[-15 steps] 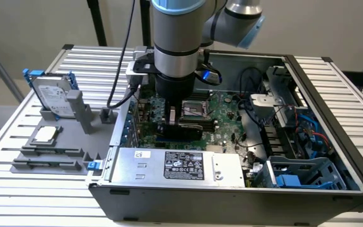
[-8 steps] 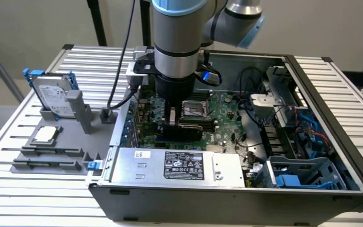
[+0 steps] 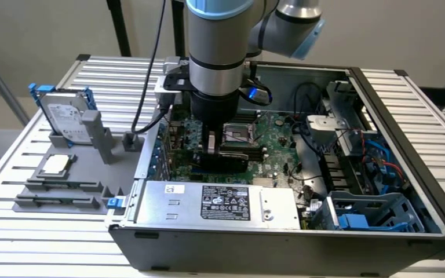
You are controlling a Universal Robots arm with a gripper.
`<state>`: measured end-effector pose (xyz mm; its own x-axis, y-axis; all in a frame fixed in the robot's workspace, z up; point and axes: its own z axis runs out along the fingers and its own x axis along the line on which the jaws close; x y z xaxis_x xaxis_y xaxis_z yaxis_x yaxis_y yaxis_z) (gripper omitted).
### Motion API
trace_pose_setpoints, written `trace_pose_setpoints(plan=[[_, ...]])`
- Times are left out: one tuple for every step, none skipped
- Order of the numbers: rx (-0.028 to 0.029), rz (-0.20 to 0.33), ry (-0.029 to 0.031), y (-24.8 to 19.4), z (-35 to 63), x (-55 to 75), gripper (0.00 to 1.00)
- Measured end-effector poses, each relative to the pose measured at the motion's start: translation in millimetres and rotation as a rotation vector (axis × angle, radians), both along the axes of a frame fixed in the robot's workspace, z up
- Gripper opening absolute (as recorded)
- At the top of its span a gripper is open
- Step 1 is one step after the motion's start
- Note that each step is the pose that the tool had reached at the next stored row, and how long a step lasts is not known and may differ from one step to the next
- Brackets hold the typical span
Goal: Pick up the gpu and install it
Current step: 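Pick up the gpu and move the gpu toward the slot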
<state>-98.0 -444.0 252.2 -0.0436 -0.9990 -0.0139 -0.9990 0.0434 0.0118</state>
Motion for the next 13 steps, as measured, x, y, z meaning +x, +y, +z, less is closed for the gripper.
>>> trace_pose_setpoints(plan=[[0.0, 0.0, 0.0, 0.0, -0.1, 0.0, 0.26], [0.0001, 0.0, 0.0, 0.0, -0.1, 0.0, 0.26], [0.0001, 0.0, 0.0, 0.0, -0.2, 0.0, 0.26], [0.0001, 0.0, 0.0, 0.0, -0.2, 0.0, 0.26], [0.0, 0.0, 0.0, 0.0, -0.2, 0.0, 0.26], [0.0001, 0.0, 0.0, 0.0, -0.3, 0.0, 0.26], [0.0, 0.0, -0.0001, 0.0, -0.3, 0.0, 0.26], [0.0011, -0.001, 0.0017, 0.1, -0.5, -0.5, 0.27], [0.0015, -0.001, 0.0001, 0.1, -0.9, -0.5, 0.27], [0.001, -0.001, -0.0003, 0.1, -0.7, -0.3, 0.27], [0.0006, 0.0, -0.0001, 0.1, -0.5, 0.0, 0.33], [0.0006, 0.0, 0.0, 0.0, -0.4, 0.0, 0.33], [0.0002, 0.0, 0.0001, 0.0, -0.3, 0.0, 0.33]])
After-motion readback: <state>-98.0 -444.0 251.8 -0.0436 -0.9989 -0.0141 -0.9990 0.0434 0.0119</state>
